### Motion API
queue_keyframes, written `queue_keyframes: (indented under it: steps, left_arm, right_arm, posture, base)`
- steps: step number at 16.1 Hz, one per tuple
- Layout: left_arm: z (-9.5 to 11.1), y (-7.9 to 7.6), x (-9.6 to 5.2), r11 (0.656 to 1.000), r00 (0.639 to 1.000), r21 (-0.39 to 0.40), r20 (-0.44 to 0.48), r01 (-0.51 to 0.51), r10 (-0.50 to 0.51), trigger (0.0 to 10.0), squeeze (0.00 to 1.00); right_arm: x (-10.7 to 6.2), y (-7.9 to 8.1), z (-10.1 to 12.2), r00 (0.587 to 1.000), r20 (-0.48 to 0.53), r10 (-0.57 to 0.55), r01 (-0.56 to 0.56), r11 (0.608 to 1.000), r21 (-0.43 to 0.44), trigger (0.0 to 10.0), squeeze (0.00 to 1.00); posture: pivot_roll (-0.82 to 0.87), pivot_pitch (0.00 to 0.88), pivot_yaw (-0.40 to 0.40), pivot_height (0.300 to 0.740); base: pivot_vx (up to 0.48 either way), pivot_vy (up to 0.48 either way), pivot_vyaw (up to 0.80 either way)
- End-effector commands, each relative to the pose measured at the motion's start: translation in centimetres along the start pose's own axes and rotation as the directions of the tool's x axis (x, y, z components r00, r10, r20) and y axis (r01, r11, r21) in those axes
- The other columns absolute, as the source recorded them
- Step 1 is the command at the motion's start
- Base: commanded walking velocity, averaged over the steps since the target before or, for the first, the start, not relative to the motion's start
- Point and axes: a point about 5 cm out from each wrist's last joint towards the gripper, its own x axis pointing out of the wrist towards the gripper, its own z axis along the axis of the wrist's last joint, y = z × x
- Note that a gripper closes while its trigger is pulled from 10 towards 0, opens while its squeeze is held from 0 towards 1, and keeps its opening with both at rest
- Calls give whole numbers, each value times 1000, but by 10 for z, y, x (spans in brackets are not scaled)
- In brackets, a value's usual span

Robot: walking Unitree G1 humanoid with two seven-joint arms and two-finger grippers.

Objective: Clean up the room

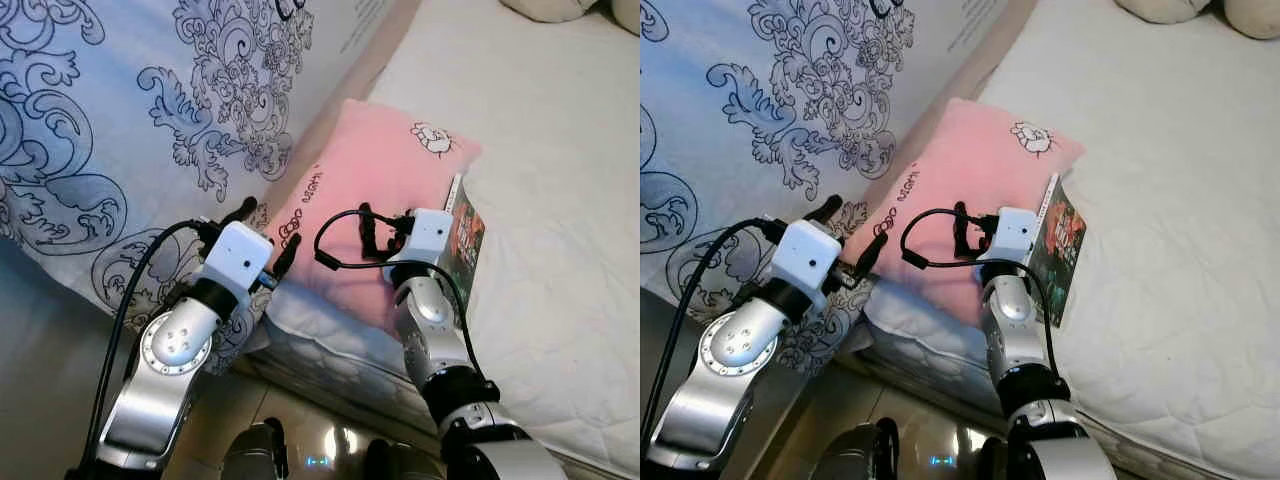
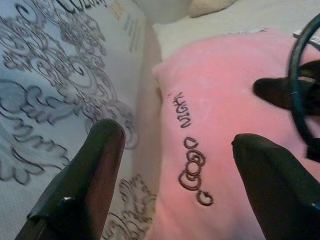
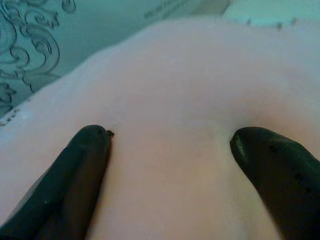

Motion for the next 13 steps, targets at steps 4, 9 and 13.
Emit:
queue_keyframes:
  steps: [4,9,13]
  left_arm:
    - [3,-1,15,1000,999,-4,36,-17,17,10000,0]
    - [-5,-12,46,986,1000,-168,19,11,-8,10000,0]
    - [-9,-19,63,974,998,-220,19,56,-54,10000,0]
  right_arm:
    - [-7,-11,37,980,197,-10,34,992,-123,10000,239]
    - [-54,-41,58,968,245,-51,109,968,-228,10000,176]
    - [-97,-67,37,984,123,-127,158,942,-295,10000,200]
  posture:
    - [130,107,-14,740]
    - [-1,36,3,740]
    - [-51,41,18,740]
  base:
    - [0,0,0]
    - [0,0,-160]
    - [0,0,-777]
